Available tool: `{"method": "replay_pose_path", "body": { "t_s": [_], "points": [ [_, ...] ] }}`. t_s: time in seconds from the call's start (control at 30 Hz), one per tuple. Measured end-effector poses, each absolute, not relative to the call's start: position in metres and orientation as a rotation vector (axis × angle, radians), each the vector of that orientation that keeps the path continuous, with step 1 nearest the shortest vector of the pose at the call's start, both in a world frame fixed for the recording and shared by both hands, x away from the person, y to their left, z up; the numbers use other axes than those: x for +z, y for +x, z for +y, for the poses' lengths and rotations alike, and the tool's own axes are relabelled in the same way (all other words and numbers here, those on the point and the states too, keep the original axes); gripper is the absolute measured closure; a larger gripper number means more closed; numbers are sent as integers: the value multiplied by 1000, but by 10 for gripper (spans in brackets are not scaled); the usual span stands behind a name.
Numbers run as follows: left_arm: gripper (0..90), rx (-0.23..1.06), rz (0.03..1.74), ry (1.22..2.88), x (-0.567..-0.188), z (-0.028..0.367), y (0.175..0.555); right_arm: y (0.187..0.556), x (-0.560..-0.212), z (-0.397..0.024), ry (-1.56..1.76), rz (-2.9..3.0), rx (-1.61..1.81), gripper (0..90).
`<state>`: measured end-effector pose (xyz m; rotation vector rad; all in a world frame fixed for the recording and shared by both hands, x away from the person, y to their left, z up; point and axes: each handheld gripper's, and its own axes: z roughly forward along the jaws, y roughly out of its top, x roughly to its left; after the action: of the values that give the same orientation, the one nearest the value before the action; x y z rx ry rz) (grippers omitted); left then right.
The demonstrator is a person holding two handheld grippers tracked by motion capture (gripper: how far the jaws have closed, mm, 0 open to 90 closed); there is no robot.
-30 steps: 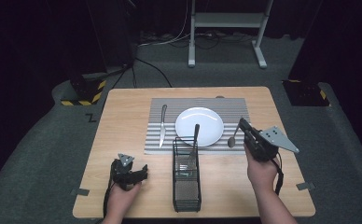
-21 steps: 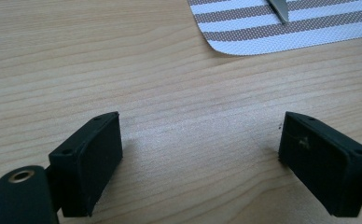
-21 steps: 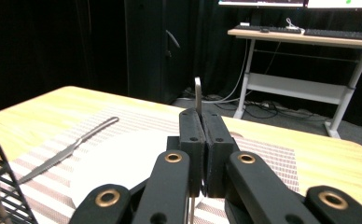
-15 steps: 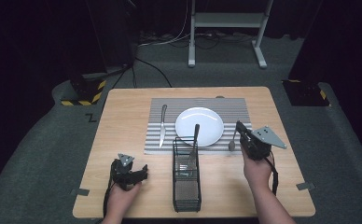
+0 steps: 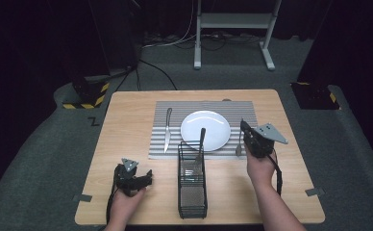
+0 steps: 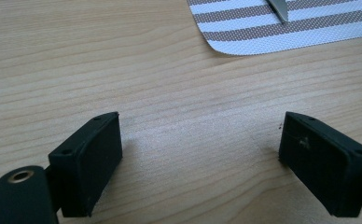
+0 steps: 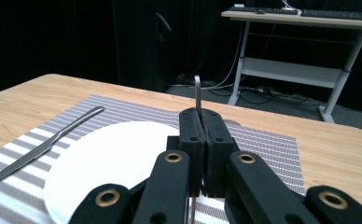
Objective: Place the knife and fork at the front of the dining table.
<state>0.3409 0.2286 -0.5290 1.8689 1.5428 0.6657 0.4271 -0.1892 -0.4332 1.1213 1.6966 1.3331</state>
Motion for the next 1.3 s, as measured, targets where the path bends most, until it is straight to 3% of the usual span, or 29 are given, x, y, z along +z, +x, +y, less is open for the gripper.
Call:
{"method": "replay_pose_path", "body": {
  "t_s": [0.6, 1.3],
  "points": [
    [129, 665, 1541, 1866, -529, 229, 341, 495, -446, -191, 1328, 1723, 1356, 888],
    [128, 664, 1539, 1869, -529, 229, 342, 540, -472, -188, 1478, 1733, 1296, 887]
  ]
}}
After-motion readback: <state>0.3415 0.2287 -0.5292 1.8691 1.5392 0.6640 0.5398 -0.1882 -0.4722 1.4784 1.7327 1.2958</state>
